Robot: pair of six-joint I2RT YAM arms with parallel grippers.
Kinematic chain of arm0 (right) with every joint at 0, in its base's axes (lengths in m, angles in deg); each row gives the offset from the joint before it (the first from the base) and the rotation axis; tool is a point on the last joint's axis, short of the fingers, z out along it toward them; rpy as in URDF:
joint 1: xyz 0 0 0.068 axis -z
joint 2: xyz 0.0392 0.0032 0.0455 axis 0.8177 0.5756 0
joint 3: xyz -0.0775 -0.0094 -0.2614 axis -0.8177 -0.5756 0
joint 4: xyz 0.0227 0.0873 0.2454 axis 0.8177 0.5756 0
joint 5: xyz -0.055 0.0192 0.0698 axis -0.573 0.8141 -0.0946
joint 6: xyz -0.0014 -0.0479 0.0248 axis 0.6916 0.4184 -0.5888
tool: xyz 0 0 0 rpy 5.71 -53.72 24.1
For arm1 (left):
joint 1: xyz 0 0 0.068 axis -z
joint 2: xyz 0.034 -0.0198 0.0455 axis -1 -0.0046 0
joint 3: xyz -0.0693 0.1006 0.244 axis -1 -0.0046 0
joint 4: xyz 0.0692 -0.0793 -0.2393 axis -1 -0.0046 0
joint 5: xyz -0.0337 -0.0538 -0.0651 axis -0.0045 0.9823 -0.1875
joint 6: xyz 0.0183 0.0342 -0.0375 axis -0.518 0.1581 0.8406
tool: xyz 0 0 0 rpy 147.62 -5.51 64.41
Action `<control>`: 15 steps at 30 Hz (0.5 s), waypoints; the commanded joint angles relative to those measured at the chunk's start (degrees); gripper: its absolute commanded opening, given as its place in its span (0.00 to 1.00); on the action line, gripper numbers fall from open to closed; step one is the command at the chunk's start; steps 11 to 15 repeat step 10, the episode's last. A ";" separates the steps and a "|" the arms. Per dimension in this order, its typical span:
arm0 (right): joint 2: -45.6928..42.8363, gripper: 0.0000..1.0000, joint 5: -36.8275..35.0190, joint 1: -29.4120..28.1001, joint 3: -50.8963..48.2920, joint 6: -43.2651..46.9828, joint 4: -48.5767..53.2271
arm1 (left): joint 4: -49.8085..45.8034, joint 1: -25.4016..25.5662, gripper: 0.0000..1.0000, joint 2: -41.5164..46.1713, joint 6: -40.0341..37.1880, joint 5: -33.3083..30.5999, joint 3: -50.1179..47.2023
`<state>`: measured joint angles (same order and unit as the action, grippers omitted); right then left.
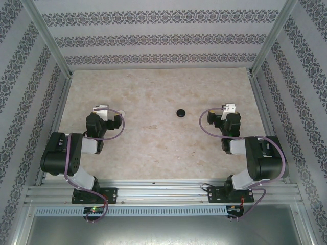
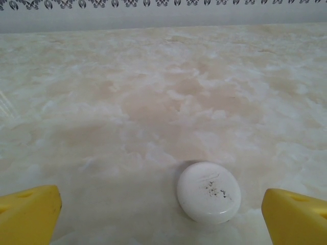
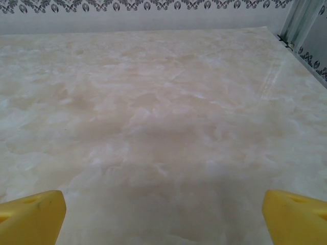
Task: Insert wireless bluetooth earbuds into charging case
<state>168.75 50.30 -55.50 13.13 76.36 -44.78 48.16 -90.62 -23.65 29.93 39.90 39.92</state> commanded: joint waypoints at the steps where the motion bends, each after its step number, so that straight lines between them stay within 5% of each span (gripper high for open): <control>1: -0.30 0.98 -0.59 -0.41 1.11 0.78 -0.81 | -0.16 -0.68 1.00 0.43 -0.96 1.22 -0.38; 15: -0.38 0.98 -0.54 -0.50 1.24 0.82 -0.45 | -0.01 -0.70 1.00 0.47 -0.96 1.25 -0.38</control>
